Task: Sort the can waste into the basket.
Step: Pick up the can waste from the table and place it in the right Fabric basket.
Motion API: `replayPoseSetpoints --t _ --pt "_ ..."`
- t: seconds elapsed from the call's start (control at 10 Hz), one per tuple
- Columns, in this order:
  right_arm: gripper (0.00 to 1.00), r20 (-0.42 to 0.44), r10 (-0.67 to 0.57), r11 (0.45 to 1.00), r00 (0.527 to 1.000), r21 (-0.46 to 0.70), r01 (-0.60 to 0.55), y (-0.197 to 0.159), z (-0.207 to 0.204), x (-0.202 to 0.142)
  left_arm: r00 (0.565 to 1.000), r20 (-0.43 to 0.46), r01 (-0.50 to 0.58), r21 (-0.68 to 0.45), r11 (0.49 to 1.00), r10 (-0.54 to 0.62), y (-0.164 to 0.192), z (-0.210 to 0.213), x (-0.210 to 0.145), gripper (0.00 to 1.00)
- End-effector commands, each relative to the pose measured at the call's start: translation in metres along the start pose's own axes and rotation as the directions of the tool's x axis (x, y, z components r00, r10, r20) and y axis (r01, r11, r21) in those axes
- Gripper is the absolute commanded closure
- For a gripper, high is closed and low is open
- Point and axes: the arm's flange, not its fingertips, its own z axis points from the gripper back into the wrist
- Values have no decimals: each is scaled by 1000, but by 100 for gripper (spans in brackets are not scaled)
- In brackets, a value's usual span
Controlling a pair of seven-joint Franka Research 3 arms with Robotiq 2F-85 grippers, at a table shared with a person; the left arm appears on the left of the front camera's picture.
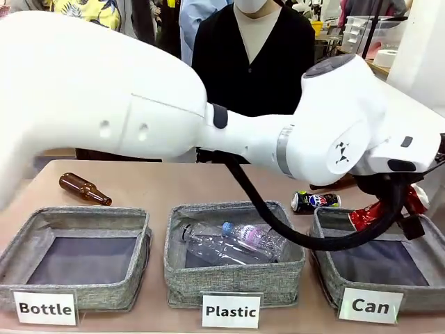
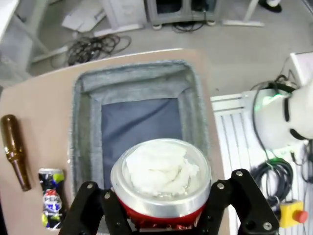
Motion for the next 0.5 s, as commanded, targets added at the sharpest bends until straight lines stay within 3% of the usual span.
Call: replayPoseSetpoints --t 0.0,0.1,0.2,0.3,0.4 --pt "0 -1 -38 999 999 -19 38 12 1 5 999 -16 -36 27 999 36 13 -1 20 100" --pt "0 -1 -38 999 999 -19 38 12 1 5 999 -23 -38 33 999 39 7 1 17 100" --pt "0 -1 -38 999 999 -19 38 12 1 5 1000 -16 -21 25 999 21 6 0 17 86" --pt "0 -1 -38 999 999 -19 38 12 1 5 1000 -17 1 20 1000 0 4 3 16 43" --pt "0 -1 -38 999 999 -19 38 12 1 5 1000 -8 6 1 1000 -6 4 7 14 28"
